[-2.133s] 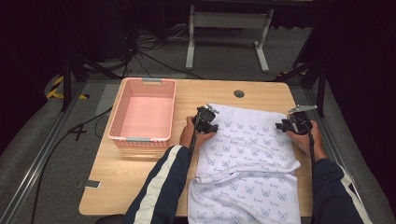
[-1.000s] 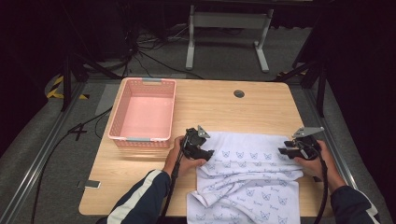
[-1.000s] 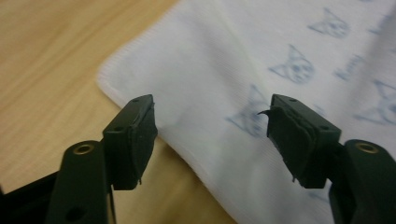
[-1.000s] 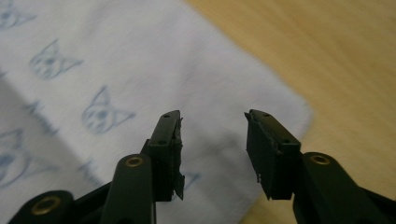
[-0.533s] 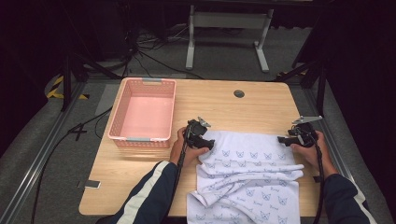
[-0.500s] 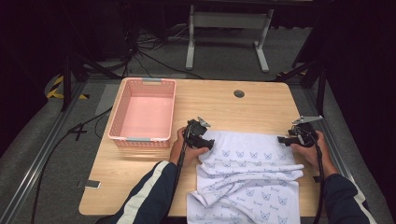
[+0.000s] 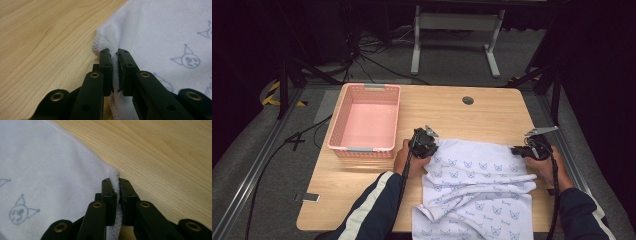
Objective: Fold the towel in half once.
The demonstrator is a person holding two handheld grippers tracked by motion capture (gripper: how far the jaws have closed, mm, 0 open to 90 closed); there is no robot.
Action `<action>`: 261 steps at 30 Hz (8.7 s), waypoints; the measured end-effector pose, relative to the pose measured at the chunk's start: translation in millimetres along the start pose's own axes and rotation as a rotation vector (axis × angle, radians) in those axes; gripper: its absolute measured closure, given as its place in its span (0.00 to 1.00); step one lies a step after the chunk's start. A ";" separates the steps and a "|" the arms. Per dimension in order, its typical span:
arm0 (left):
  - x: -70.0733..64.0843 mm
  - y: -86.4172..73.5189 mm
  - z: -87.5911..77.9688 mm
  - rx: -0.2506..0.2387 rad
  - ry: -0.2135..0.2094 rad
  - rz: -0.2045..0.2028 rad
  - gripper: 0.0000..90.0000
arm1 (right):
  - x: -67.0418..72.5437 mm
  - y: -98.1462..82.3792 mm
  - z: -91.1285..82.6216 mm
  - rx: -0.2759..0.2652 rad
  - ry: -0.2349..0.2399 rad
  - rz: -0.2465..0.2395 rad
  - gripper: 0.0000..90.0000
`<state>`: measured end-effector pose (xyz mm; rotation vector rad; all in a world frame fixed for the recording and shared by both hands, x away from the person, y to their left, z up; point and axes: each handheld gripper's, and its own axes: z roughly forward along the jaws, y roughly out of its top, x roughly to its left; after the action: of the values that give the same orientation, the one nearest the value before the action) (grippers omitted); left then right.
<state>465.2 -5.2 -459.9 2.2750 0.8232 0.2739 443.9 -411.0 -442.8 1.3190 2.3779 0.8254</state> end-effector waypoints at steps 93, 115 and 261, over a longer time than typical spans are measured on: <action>-82.9 -80.7 -129.5 -0.089 -0.113 0.496 0.89 | 96.3 -73.6 -105.6 -0.022 0.414 -0.553 0.93; -70.1 -88.0 -107.5 -0.038 -0.132 0.409 0.51 | 108.5 -94.8 -95.4 0.074 0.444 -0.636 0.91; -88.0 -26.4 -69.1 -0.095 -0.202 0.339 0.52 | 5.7 -23.2 -40.3 -0.174 -0.025 -0.129 0.59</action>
<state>356.0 -8.5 -423.7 2.2987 0.3130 0.2244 404.7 -429.5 -425.1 1.0897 2.2863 0.9469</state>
